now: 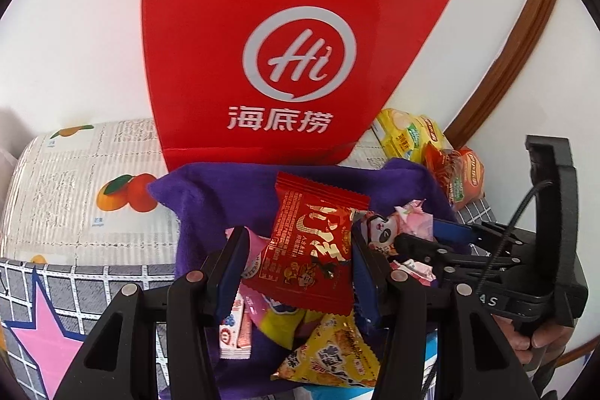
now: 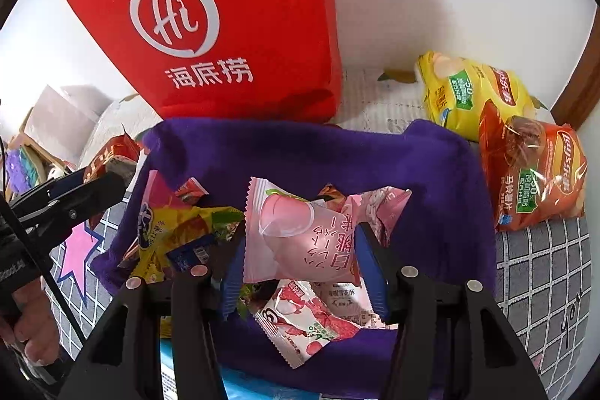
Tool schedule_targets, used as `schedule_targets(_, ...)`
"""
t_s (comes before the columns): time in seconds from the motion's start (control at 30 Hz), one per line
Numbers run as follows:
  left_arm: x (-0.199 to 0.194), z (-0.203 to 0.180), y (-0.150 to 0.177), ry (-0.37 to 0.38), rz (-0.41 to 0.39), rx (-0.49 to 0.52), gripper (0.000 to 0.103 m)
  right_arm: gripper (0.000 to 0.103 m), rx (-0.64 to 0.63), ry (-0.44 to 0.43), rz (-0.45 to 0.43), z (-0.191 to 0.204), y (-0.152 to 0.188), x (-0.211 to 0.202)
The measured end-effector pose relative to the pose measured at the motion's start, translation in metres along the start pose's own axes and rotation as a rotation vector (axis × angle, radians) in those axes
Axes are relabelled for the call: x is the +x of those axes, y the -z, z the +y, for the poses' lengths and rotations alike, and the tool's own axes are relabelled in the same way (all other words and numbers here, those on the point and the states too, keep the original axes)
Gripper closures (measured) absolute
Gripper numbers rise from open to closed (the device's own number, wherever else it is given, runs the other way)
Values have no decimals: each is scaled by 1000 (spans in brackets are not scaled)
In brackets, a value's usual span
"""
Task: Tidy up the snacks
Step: 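Open right gripper on towel while left gripper releases red packet there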
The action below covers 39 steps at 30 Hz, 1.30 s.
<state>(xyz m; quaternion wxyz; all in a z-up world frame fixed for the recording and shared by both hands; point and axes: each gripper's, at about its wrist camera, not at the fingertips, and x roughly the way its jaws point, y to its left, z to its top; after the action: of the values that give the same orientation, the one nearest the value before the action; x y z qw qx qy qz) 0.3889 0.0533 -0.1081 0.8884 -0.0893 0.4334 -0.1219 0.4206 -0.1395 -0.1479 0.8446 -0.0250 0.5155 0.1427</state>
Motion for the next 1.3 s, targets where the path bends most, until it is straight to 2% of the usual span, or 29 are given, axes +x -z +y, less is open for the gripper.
schedule_targets(0.87,6,-9,3,9,15,18,53,43,-29,13,58,4,1,14)
schedule_targets(1.0,13,-12,5,18,31,21,52,38,-62,20,66,8,2,13)
schedule_targets(1.13,24,-17,7,-2,67,40,52,31,-75,25,38,9,3,1)
schedule_targets(1.17,26,-18,8,-5,79,41,51,31,-78,30,26,8,3,-3)
schedule_targets(1.3,30,-23,9,6,101,46,36,31,-65,58,-20,2,2,-23)
